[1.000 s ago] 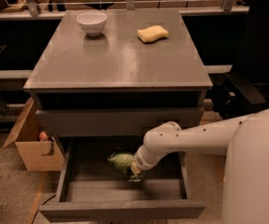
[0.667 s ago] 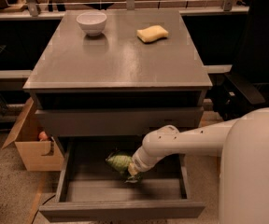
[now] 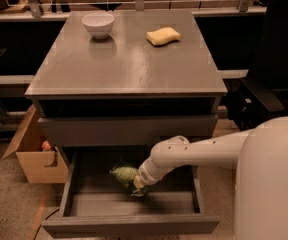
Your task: Place green jalapeno chip bag into middle drawer
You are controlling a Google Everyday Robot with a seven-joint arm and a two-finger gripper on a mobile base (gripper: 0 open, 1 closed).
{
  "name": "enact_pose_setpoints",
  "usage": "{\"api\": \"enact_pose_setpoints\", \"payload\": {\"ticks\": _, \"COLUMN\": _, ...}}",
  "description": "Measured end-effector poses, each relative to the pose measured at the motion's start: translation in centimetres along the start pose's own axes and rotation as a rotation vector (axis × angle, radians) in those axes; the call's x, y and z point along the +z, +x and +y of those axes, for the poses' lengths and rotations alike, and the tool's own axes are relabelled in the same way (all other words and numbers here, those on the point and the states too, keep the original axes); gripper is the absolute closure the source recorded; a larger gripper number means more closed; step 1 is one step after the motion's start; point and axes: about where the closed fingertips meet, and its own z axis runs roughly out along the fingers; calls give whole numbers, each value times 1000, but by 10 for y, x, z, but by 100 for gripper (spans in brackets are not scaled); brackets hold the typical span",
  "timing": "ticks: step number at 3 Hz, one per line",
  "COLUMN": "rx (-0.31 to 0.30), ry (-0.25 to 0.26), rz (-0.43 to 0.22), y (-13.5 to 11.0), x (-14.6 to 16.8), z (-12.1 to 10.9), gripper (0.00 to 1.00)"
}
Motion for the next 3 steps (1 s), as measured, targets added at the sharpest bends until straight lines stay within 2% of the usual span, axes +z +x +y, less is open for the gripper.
{"api": "enact_pose_setpoints", "payload": {"ticks": 2, "rx": -1, "ry": -4, "rz": 4, "y": 1, "x": 2, "z": 2, "gripper": 5}}
{"api": "enact_pose_setpoints", "payload": {"ticks": 3, "rx": 33, "ry": 10, "rz": 3, "y": 9, "x": -3, "z": -4, "gripper": 0}}
